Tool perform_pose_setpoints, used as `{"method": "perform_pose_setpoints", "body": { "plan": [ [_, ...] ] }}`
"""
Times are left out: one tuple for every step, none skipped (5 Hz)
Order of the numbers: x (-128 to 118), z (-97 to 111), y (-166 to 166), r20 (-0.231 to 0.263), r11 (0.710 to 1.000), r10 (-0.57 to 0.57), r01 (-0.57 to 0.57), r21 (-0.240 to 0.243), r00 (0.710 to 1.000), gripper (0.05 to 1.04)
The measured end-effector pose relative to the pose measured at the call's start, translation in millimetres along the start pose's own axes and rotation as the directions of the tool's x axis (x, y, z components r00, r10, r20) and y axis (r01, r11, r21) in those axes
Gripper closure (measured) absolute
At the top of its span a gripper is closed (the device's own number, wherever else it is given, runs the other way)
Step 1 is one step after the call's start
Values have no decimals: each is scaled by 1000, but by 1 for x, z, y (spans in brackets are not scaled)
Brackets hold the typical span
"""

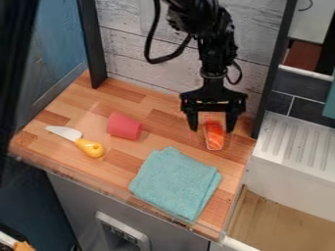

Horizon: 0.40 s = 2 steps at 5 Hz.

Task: Move the sushi to the top right side of the table

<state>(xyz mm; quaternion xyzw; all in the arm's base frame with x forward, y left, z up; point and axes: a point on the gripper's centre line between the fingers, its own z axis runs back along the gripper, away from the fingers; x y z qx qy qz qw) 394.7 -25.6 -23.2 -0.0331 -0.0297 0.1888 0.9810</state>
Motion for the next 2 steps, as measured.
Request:
{"method": "perform_pose_setpoints", "body": {
  "plan": [
    [-2,16,4,43,1000,-11,11,9,999,83],
    [-2,17,4,47,1000,-13,12,7,999,83]
  ]
}}
